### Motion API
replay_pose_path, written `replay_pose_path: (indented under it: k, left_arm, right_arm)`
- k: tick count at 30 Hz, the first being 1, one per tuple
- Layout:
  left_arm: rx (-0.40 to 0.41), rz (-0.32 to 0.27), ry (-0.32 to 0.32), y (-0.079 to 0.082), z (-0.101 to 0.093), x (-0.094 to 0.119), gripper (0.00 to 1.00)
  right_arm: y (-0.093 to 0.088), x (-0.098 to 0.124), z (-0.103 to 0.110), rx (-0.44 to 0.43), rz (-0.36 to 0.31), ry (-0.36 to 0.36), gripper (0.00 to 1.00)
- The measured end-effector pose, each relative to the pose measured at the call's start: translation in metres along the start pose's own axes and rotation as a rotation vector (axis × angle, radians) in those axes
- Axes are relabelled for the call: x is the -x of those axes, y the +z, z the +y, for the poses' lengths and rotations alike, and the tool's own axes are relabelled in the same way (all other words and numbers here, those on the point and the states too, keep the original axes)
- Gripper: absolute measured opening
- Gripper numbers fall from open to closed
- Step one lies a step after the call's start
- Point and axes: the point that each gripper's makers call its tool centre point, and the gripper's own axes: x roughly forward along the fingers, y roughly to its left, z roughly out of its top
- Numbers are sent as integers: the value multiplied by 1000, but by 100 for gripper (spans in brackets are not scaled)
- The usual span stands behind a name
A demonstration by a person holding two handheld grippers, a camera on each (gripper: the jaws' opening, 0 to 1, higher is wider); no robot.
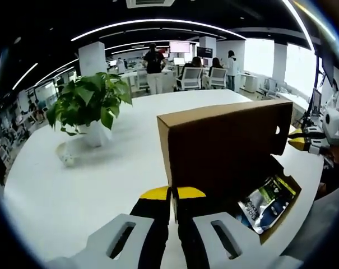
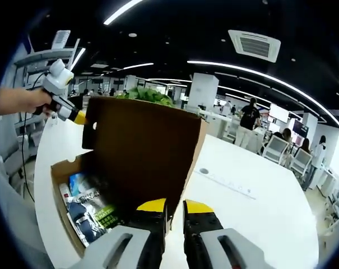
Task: Operate the shoe box by opening the lid, removing the specified soft item, and placing it in the target area until the item is outside and the box remains undamaged.
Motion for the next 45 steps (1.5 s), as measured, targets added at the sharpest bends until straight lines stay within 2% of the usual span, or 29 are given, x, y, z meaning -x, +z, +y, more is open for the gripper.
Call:
replay_pose_path:
  k: [6, 15, 23, 45]
  left_arm:
    - [3, -2, -5, 3, 1, -4, 0]
    - [2, -1, -8, 5, 4, -8, 0]
    - [-3, 4, -11, 7, 6, -12, 0]
    - [-4, 3, -15, 10, 9, -21, 1]
  right_arm:
    - [-13, -4, 2, -17, 32, 4, 6]
    - [-23, -9, 6, -30, 57, 15, 6]
    - [-24, -14, 8, -44, 63, 25, 6]
    - [-27, -29, -1, -105, 92, 3, 0]
